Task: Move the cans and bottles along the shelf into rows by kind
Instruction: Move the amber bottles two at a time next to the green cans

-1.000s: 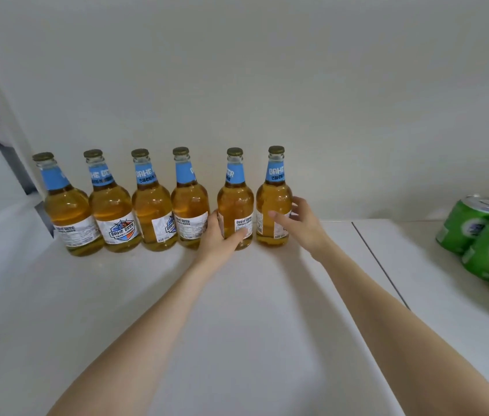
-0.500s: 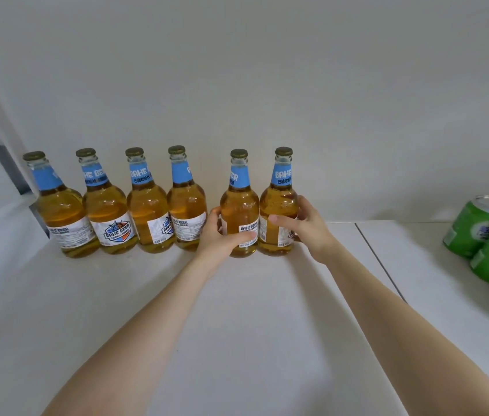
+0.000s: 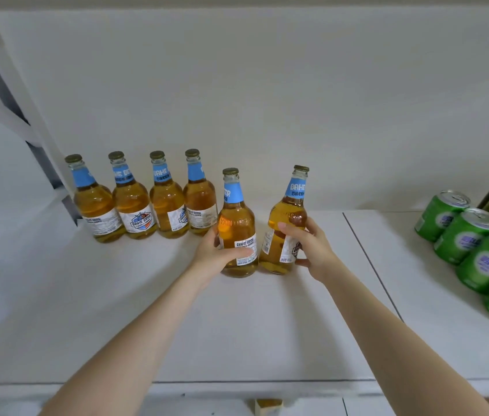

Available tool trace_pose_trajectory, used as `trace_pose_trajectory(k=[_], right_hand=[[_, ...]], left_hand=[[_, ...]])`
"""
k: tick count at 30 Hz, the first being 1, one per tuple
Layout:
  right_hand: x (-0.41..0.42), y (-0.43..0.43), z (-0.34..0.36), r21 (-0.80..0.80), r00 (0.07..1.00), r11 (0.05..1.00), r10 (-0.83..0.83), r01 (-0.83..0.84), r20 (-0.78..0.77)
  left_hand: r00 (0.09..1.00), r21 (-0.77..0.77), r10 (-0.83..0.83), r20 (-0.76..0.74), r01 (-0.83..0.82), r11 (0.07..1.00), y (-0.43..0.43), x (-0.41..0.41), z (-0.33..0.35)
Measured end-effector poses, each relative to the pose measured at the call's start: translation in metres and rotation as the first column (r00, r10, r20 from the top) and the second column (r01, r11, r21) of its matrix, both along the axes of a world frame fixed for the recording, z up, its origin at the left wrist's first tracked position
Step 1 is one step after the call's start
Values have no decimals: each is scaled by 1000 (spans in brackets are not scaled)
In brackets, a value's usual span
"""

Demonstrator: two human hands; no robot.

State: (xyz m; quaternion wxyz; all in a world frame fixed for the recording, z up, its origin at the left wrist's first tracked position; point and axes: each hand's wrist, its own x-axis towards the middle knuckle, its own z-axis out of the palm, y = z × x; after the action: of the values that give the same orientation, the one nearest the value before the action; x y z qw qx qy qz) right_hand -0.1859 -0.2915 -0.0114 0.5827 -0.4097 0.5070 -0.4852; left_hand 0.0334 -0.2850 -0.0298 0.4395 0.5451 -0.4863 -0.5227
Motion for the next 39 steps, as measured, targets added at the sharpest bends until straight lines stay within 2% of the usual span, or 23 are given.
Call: trace_pose_trajectory(k=[5,11,21,39], right_hand=[[4,40,16,71,1000,997,-30,29,11],[11,87,38,82,999,996,-46,47,-8],[-1,139,48,81,996,993,-83,84,-11],[-158,185,61,39,995,994,-96,97,-39]], left_hand=[[1000,72,-14,5,14,997,43,11,13],[998,107,-10,-60,16,994,87,27,29],[999,94,-23,-26,25,995,128,26,50],[1000,39,-19,-5,19,999,172,-136,67]])
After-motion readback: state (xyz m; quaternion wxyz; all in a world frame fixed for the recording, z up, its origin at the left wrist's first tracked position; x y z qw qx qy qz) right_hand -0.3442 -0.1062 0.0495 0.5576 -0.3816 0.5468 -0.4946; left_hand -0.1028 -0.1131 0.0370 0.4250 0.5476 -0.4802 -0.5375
